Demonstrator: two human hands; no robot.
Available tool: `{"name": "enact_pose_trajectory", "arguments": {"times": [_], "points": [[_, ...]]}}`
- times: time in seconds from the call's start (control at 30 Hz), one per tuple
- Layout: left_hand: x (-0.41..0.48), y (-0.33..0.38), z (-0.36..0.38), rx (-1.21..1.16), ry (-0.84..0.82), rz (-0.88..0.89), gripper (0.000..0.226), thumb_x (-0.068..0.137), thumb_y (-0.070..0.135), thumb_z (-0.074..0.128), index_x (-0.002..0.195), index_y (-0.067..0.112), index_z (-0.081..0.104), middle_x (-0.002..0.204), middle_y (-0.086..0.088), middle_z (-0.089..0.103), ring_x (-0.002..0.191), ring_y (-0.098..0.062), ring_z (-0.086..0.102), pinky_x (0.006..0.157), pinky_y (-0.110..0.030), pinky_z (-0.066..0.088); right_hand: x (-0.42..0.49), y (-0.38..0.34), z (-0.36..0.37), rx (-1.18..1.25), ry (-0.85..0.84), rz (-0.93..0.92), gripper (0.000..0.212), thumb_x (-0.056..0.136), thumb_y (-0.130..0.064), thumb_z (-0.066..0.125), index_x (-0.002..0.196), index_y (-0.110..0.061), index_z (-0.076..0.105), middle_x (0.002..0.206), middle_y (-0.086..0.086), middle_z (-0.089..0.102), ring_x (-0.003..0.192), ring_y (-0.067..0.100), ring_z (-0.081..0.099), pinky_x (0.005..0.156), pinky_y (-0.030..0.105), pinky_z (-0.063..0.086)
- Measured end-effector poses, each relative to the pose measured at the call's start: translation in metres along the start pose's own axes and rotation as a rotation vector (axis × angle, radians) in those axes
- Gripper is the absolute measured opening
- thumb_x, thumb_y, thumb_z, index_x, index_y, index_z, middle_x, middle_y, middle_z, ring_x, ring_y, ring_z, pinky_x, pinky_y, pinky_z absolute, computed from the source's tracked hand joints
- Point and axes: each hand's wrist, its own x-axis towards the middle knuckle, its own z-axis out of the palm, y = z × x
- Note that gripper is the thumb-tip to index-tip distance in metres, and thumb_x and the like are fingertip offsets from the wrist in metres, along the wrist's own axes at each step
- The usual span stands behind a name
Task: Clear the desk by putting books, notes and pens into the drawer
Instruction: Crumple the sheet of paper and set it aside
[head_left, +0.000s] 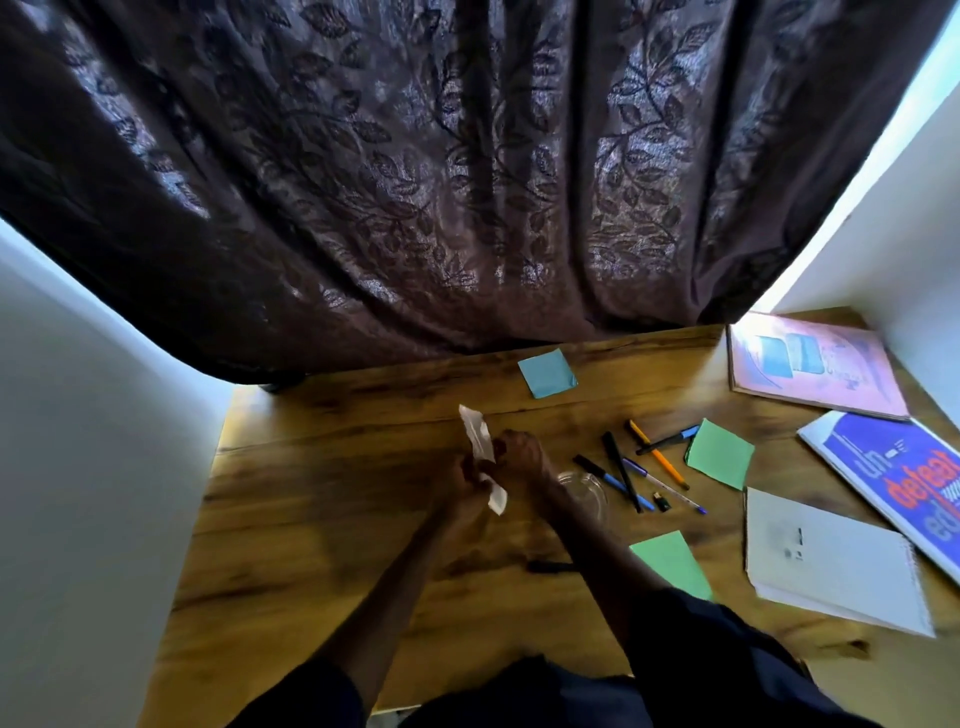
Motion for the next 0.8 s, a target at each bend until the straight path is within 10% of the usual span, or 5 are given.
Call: {"name": "enact_pose_trajectory", "arguments": {"times": [0.13,0.33,0.47,0.63,0.8], "points": [[-0.001,0.009,0.007,-0.013,0.106,-0.074,0.076,0.076,0.044,0.083,0.139,0.014,0.053,0.135,-0.008,0.061,0.124,-0.031,0.060,0.097,-0.040,0.053,-0.004,0.006,-0.003,0.100,-0.057,0.010,0.026,0.101,-0.010,0.051,0.114,0.004,0.068,0.115,0.021,0.070,0.104,0.033,0.067,0.086,0.024,0.050],[0.037,-0.030,0.035,0.082,0.268,-0.061,0.100,0.048,0.094,0.058,0.118,0.022,0.062,0.115,-0.003,0.071,0.103,-0.022,0.069,0.084,-0.045,0.059,-0.009,0.020,-0.007,0.185,-0.065,-0.018,0.019,0.095,-0.004,0.058,0.104,-0.001,0.074,0.105,0.014,0.074,0.084,0.012,0.063,0.058,-0.001,0.037],[0.035,-0.025,0.027,0.086,0.316,-0.036,0.084,0.055,0.080,0.063,0.114,0.021,0.065,0.112,-0.002,0.071,0.103,-0.026,0.069,0.083,-0.047,0.060,-0.015,0.024,-0.008,0.327,0.026,0.036,0.019,0.094,-0.011,0.063,0.106,-0.005,0.076,0.105,0.008,0.075,0.096,0.019,0.070,0.065,-0.001,0.039],[0.000,-0.007,-0.021,-0.013,0.370,-0.046,0.082,0.062,0.076,0.064,0.120,0.018,0.062,0.114,-0.003,0.069,0.099,-0.024,0.067,0.078,-0.043,0.061,-0.028,-0.001,-0.010,0.437,0.121,0.065,0.050,0.091,-0.036,0.051,0.104,0.008,0.071,0.105,0.018,0.071,0.091,0.023,0.065,0.087,0.037,0.052],[-0.010,-0.026,-0.089,-0.039,0.467,-0.070,0.056,0.082,0.053,0.074,0.122,0.015,0.062,0.107,0.000,0.070,0.090,-0.019,0.068,0.065,-0.025,0.049,-0.003,-0.052,0.028,0.339,-0.007,0.072,0.014,0.094,-0.015,0.063,0.100,-0.010,0.075,0.106,0.004,0.075,0.093,0.010,0.066,0.066,0.000,0.040]]}}
